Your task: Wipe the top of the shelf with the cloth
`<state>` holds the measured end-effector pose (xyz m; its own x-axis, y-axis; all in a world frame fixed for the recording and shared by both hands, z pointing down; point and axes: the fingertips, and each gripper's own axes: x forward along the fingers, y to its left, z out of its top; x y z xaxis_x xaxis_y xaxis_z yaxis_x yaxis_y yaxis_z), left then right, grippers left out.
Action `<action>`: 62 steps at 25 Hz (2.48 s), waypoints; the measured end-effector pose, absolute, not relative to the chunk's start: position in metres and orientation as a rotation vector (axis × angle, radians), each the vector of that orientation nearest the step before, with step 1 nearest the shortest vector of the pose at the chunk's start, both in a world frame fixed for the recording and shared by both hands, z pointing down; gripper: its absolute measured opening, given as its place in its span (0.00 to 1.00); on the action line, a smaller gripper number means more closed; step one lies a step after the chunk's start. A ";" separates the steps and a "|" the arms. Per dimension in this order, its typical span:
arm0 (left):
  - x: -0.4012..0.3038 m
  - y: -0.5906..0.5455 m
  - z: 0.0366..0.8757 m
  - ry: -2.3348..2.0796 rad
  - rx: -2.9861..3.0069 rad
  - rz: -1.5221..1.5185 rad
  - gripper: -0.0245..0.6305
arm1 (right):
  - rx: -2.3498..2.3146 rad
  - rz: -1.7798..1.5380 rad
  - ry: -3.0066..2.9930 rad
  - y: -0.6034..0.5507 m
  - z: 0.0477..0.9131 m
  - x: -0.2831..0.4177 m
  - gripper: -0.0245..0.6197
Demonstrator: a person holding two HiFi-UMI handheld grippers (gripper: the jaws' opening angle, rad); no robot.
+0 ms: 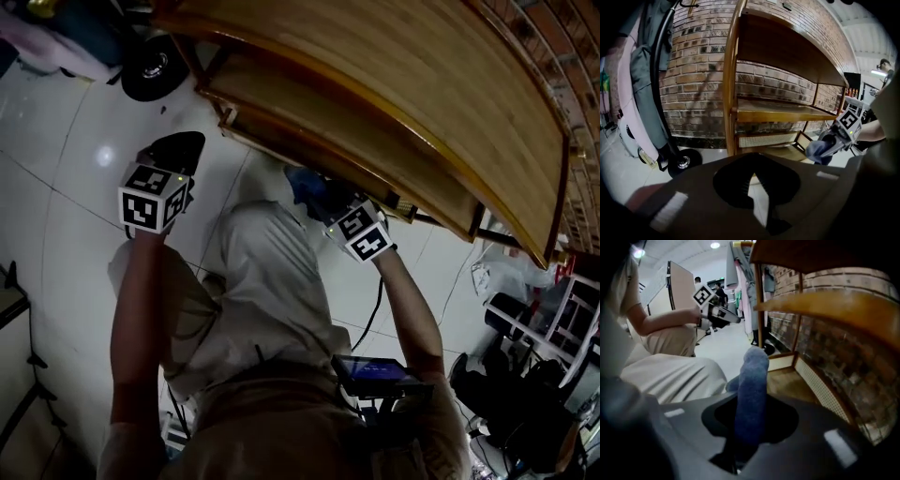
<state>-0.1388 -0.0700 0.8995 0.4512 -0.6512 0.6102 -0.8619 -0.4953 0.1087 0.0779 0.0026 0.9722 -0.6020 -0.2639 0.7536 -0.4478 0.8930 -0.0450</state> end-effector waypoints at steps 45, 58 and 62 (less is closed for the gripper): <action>-0.145 -0.047 0.908 -1.188 2.182 0.701 0.04 | 0.402 0.026 -2.071 -0.128 1.112 -0.105 0.19; -0.131 -0.046 0.902 -1.150 2.222 0.709 0.04 | 0.444 0.050 -2.004 -0.092 1.114 0.006 0.19; -0.126 -0.046 0.906 -1.143 2.225 0.721 0.04 | 0.449 0.050 -1.982 -0.076 1.117 0.054 0.19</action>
